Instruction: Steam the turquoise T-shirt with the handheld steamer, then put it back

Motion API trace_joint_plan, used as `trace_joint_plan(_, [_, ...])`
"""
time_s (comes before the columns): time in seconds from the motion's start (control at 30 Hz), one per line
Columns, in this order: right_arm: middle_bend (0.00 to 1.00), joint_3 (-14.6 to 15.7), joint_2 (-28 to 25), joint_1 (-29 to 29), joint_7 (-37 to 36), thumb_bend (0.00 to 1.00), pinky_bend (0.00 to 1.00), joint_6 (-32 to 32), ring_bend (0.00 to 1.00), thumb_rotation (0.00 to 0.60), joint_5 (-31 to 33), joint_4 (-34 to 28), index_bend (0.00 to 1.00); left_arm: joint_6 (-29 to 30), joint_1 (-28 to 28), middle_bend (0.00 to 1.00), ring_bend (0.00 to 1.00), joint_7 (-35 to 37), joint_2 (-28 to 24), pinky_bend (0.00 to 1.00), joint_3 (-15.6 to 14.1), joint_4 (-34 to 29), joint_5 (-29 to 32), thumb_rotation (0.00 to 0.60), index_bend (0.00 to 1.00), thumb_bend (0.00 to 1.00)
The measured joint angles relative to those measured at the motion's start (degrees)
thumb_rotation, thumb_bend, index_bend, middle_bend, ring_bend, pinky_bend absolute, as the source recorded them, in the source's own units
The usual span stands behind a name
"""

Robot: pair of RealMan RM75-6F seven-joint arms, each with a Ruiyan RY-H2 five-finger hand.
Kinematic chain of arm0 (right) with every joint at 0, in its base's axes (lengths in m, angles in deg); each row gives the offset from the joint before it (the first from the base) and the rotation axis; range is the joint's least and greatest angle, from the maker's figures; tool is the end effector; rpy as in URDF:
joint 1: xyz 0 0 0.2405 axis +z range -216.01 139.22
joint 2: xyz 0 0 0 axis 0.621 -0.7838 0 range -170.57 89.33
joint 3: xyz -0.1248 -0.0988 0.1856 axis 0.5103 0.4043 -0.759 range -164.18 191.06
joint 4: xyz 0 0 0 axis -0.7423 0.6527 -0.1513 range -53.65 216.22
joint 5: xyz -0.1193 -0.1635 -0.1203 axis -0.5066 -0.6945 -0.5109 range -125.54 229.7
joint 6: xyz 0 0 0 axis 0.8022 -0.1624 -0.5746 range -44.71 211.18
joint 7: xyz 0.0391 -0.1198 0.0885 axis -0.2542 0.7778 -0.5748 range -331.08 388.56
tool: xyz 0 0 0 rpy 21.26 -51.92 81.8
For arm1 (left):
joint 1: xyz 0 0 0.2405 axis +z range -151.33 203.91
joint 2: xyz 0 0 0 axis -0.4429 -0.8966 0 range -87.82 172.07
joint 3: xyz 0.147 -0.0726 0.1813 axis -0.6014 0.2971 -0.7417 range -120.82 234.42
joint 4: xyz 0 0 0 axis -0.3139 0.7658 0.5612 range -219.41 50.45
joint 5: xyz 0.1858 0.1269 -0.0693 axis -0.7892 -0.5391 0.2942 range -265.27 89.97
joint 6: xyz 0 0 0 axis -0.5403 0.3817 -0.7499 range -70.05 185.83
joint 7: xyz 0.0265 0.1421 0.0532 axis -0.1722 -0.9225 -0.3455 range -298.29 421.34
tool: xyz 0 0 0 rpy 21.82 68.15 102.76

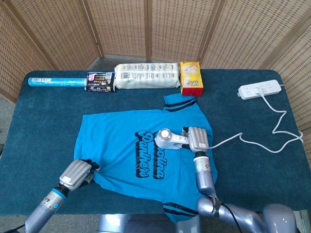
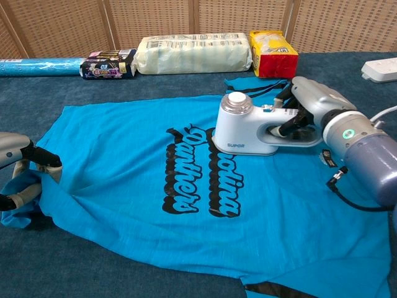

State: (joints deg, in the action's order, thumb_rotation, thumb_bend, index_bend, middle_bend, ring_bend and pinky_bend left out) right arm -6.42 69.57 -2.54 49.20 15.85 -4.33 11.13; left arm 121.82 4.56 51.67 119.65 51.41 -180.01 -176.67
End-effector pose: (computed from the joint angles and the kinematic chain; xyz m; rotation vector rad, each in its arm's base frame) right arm -0.1487 -0.3497 -0.0873 1.3629 -1.1971 1.0153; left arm -0.2198 0.2053 -0.0187 -1.9865 -1.0550 -0.8832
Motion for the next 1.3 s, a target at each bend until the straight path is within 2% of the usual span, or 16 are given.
trace_joint_plan(0.37, [0.77,0.1,-1.9,-0.9,-0.7,0.33,0.74,0.5,0.8,0.6,0.1,-0.2,0.76,-0.4,-0.2,0.55,0.45,-0.6,0.5,0.56,0.2,-0.2,0.4,0.6,0.56,0.54])
trace_joint_plan(0.9, [0.77,-1.5,2.4,3.8,1.6,0.33,0.74,2.4,0.8,0.6,0.1,1.0,0.76,0.0,0.2,0.55,0.45,0.5,0.2,0.56,-0.1,0.6,0.7,0.6,0.56,0.54])
trace_joint_plan(1.3, [0.77,0.6,1.4,2.5,2.3,0.33,0.74,1.7,0.8,0.6,-0.5,-3.7,0.76,0.3,0.4,0.55,0.45,1.4,0.5,0.56,-0.1,1.3,0.3,0.6,0.56,0.54])
